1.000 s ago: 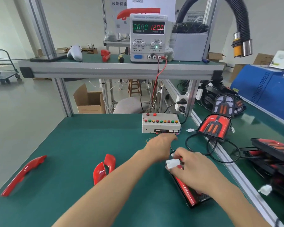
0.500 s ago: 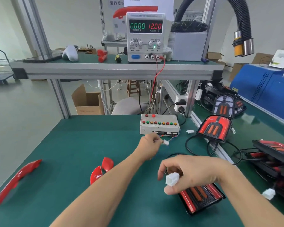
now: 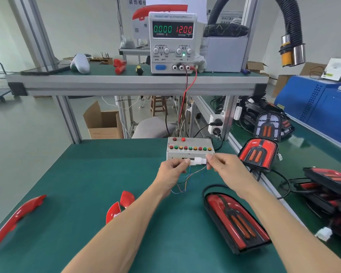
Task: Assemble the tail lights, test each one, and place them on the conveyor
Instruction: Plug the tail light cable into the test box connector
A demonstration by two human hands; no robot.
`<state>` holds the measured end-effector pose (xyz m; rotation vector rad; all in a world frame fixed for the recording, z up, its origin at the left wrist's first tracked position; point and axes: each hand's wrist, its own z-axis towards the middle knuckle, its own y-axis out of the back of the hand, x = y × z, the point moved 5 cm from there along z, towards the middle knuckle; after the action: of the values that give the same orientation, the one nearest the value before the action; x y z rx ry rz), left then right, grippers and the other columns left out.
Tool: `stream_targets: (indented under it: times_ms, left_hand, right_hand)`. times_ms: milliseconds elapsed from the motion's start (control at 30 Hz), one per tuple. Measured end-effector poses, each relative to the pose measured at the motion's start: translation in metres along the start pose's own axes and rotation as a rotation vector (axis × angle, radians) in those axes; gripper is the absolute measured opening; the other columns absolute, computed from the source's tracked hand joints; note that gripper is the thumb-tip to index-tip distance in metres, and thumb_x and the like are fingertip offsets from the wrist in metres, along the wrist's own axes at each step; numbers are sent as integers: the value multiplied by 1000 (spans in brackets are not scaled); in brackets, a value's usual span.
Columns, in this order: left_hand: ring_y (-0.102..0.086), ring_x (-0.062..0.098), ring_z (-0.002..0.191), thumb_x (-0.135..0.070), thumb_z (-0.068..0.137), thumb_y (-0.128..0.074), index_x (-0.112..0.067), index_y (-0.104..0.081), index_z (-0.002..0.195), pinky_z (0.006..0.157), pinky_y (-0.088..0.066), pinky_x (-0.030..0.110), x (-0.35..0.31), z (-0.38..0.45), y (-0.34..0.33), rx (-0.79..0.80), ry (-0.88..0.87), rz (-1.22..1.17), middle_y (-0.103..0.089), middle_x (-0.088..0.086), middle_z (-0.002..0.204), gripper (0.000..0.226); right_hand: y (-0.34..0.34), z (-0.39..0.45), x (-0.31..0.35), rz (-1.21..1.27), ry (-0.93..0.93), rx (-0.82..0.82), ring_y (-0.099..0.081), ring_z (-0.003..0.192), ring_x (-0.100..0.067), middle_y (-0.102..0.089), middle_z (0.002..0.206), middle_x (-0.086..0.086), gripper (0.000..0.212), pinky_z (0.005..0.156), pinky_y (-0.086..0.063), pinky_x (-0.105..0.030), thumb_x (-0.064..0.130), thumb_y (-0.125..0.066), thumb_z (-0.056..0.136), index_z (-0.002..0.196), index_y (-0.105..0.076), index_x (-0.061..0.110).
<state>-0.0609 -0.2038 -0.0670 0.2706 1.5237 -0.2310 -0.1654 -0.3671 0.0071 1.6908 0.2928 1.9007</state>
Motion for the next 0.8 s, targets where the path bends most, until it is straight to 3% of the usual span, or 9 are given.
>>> stream_targets:
  times_ms: [133, 200, 267, 367, 467, 667, 800]
  left_hand:
    - [-54, 4, 70, -36, 90, -74, -22, -75, 74, 76, -39, 26, 2, -2, -5, 29, 56, -71, -62, -5, 70, 21]
    - [-55, 5, 74, -38, 91, -73, -24, -73, 71, 81, -39, 31, 2, -3, -7, 37, 66, -95, -63, -5, 72, 24]
    - [-56, 3, 73, -38, 91, -73, -22, -72, 72, 81, -39, 31, 0, -4, -8, 41, 62, -104, -65, -6, 72, 24]
    - [-58, -1, 73, -36, 92, -72, -23, -71, 71, 82, -38, 32, -2, -6, -8, 65, 45, -112, -67, -6, 73, 25]
    - [-62, -4, 72, -31, 94, -71, -26, -72, 69, 83, -37, 31, -6, -8, -9, 112, 32, -145, -71, -5, 72, 25]
    - [-66, 7, 87, -29, 96, -68, -31, -78, 72, 87, -40, 38, -6, -13, -10, 170, 70, -158, -77, -4, 82, 26]
    - [-64, 12, 89, -18, 96, -67, -22, -77, 86, 84, -37, 38, -5, -13, -9, 181, 78, -199, -78, 0, 84, 15]
  right_hand:
    - [-1, 10, -17, -161, -54, -142, -25, 44, -8, -26, 41, 9, 57, 55, -22, -32, 45, -53, 103, 49, -43, 28]
    - [-4, 13, -21, -228, -81, -156, -33, 46, -11, -33, 39, 10, 54, 56, -26, -33, 45, -51, 104, 52, -49, 32]
    - [-6, 14, -23, -255, -99, -174, -41, 49, -12, -39, 39, 10, 42, 56, -30, -33, 43, -49, 105, 66, -63, 34]
    - [-7, 14, -22, -295, -86, -221, -47, 54, -12, -47, 48, 7, 38, 57, -32, -33, 42, -49, 105, 74, -68, 33]
    - [-9, 16, -23, -302, -94, -205, -51, 58, -15, -50, 51, 6, 39, 60, -34, -34, 43, -49, 105, 73, -69, 33]
    - [-14, 21, -30, -296, -126, -151, -51, 60, -18, -46, 49, 8, 40, 62, -37, -34, 39, -50, 105, 69, -68, 32]
    - [-15, 20, -28, -327, -115, -127, -59, 70, -24, -58, 61, 4, 43, 67, -44, -36, 42, -44, 106, 74, -68, 26]
